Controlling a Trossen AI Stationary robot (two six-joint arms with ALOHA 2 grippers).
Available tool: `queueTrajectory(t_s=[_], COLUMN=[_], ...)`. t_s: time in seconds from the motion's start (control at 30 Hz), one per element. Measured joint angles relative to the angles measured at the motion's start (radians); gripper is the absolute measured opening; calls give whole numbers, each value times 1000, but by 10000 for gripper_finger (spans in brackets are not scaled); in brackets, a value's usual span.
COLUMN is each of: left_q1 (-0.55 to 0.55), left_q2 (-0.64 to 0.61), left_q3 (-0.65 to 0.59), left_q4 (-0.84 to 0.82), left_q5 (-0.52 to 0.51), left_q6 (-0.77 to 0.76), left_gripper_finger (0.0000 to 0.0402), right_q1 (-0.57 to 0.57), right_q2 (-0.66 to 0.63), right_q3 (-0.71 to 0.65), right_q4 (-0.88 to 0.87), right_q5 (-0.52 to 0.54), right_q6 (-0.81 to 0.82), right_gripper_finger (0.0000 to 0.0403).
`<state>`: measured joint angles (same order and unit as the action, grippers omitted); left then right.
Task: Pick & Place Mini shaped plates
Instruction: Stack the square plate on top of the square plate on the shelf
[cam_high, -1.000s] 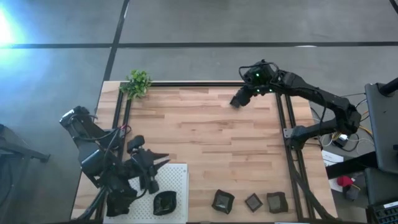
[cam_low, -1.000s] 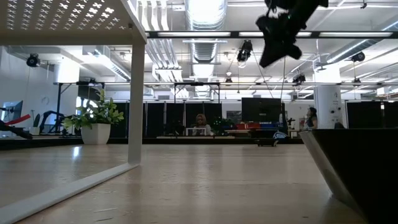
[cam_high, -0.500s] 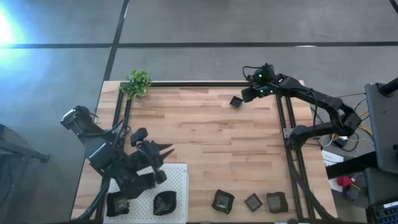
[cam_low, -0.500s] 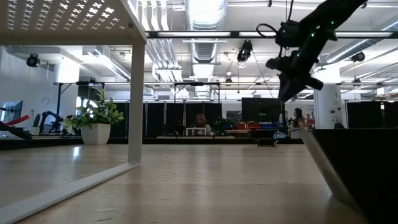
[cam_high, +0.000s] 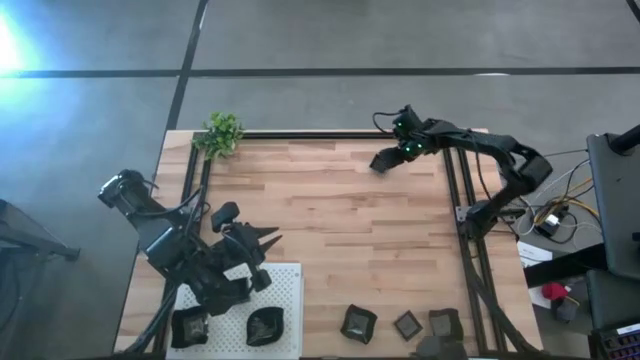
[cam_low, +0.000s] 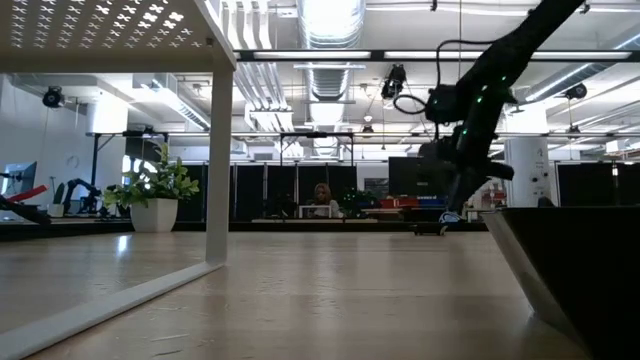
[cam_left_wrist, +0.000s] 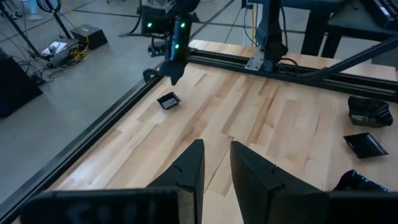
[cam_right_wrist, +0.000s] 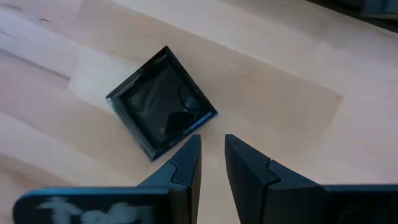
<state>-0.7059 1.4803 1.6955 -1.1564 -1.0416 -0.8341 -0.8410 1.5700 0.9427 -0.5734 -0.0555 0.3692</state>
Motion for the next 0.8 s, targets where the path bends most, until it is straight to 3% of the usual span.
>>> queueTrajectory(t_s=[0.43, 0.8], left_q1=[2, 5], left_q2=[0, 0], left_q3=[0, 0], left_q4=[1, 3], left_q5=[0, 0], left_q6=[-14, -22], left_gripper_finger=[71, 71], right_q1=[-4, -5], right_q2=[239, 293], right_q3=[211, 268], right_q4=[-67, -108], right_q5=[-5, -21], right_q6=[-88, -145], right_gripper_finger=[68, 68])
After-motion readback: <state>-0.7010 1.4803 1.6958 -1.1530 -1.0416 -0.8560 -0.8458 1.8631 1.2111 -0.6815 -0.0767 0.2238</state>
